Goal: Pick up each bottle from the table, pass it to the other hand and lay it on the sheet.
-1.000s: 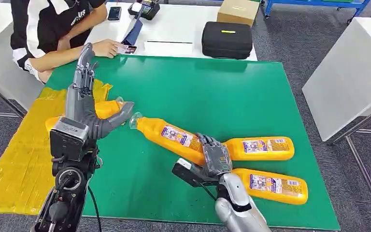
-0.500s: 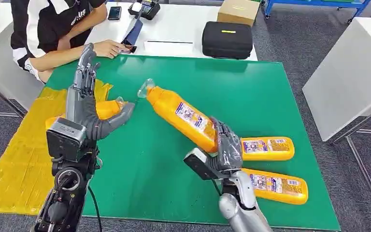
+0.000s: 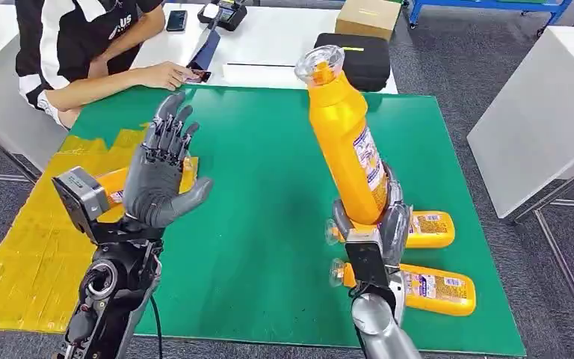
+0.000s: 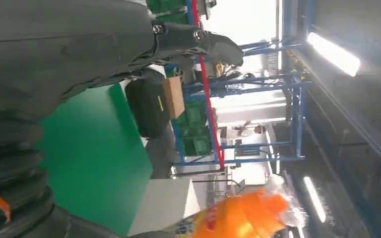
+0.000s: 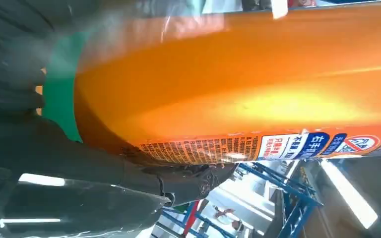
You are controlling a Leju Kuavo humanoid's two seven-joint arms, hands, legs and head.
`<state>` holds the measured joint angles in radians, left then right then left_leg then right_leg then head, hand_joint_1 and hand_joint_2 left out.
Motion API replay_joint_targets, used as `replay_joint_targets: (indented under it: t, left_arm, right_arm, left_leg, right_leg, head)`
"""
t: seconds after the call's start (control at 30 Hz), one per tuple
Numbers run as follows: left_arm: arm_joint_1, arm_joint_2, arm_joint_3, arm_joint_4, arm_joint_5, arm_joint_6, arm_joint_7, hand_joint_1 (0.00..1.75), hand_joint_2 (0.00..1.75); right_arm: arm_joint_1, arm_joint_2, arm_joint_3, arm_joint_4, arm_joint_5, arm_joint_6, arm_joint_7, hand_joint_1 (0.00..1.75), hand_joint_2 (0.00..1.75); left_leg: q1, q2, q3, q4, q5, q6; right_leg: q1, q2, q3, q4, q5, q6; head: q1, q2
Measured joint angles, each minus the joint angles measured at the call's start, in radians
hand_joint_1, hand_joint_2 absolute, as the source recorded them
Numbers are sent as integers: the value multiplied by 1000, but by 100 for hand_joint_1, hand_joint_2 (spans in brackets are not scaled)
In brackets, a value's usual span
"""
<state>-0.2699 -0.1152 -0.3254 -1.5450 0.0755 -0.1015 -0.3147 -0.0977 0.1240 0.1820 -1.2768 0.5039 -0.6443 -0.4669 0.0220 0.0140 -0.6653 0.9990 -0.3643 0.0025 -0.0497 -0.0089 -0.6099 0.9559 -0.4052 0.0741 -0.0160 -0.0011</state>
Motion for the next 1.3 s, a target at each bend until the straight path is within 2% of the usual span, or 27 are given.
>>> replay_joint_targets:
  t: [0.3, 0.5, 0.67, 0.97, 1.17, 1.3]
  left_arm:
    - [-1, 8, -15, 32, 193, -120, 71, 0, 175]
    - [-3, 17, -24, 52, 263, -126, 91, 0, 175]
    - [-16, 22, -29, 67, 287, -129, 92, 0, 175]
    - [-36, 22, -42, 86, 303, -148, 92, 0, 175]
    - [-47, 22, -52, 97, 309, -152, 92, 0, 175]
    - [-56, 22, -54, 108, 316, -165, 93, 0, 175]
  right_arm:
    - [6, 0, 10, -30, -50, 0, -28, 175, 175]
    - [3, 0, 46, -44, -44, 0, -36, 175, 175]
    - [-11, 0, 92, -42, 32, 5, -18, 175, 175]
    - [-61, -5, 196, -15, 258, 26, 79, 175, 175]
    - [-70, -12, 238, 2, 301, 37, 102, 175, 175]
    - [-75, -17, 261, 11, 389, 95, 166, 175, 175]
  left_leg:
    - [0, 0, 0, 0, 0, 0]
    - [0, 0, 0, 0, 0, 0]
    - [0, 0, 0, 0, 0, 0]
    - [0, 0, 0, 0, 0, 0]
    - [0, 0, 0, 0, 0, 0]
    - [0, 0, 0, 0, 0, 0]
  right_leg:
    - [0, 0, 0, 0, 0, 0]
    - [0, 0, 0, 0, 0, 0]
    - [0, 0, 0, 0, 0, 0]
    - [0, 0, 0, 0, 0, 0]
    - [0, 0, 0, 0, 0, 0]
    - [0, 0, 0, 0, 0, 0]
  head:
    - [0, 0]
    - [0, 0]
    - [0, 0]
    - [0, 0]
    - [0, 0]
    - [0, 0]
